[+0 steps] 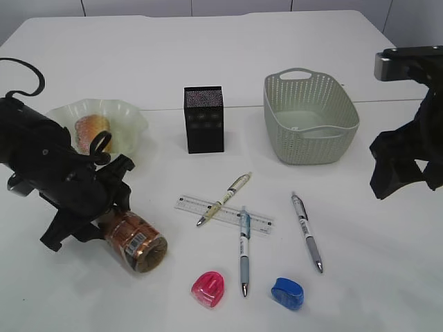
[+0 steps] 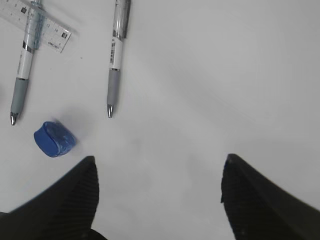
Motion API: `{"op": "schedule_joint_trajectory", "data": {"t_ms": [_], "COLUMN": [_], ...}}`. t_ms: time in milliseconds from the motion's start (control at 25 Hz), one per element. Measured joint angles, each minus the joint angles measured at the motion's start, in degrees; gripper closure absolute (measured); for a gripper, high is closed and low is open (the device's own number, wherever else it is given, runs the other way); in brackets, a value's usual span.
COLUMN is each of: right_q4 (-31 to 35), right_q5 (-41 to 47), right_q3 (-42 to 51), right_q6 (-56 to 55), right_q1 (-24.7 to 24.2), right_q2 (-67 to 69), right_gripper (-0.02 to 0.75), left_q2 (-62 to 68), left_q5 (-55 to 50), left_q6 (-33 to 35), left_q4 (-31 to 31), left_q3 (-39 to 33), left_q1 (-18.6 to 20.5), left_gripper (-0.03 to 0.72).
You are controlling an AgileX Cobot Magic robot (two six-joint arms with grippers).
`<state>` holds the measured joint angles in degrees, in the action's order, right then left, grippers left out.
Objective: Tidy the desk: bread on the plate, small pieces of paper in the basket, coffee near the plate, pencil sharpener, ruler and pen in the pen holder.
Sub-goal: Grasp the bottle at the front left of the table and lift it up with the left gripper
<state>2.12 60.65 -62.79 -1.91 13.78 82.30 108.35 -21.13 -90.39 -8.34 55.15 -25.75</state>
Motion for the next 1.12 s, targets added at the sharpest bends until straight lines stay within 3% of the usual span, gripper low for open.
{"op": "schedule_joint_trajectory", "data": {"t_ms": [160,360,680,800,960,1120], "right_q4": [-0.1,-0.87,-1.52,-1.56,-1.56,-1.56], "right_q5": [0.0,0.0,0.0,0.0,0.68,1.85], "right_q3": [0.0,0.0,0.0,0.0,0.0,0.0], "right_q6": [0.0,0.0,0.0,0.0,0.0,0.0], "right_q1": [0.0,0.0,0.0,0.0,0.0,0.0], "right_q2": [0.0,0.0,0.0,0.0,0.0,0.0], "right_gripper": [0.177,0.177,0.177,0.177,0.18,0.186], "left_q2": [-1.01,-5.11,-14.38,-16.84,-20.78,-26.64], "left_q5": [0.32,-2.12,-12.91,-17.41,-16.61,-7.97], "left_q6": [11.46,31.02,71.46,82.75,87.49,88.4], "left_q4": [-0.31,-0.7,-0.7,-0.7,-0.7,-0.7], "left_q3": [0.0,0.0,0.0,0.0,-1.35,-6.78], "left_q1": [0.0,0.0,0.0,0.0,0.0,0.0], "left_gripper": [0.311,0.314,0.315,0.32,0.331,0.336]}}
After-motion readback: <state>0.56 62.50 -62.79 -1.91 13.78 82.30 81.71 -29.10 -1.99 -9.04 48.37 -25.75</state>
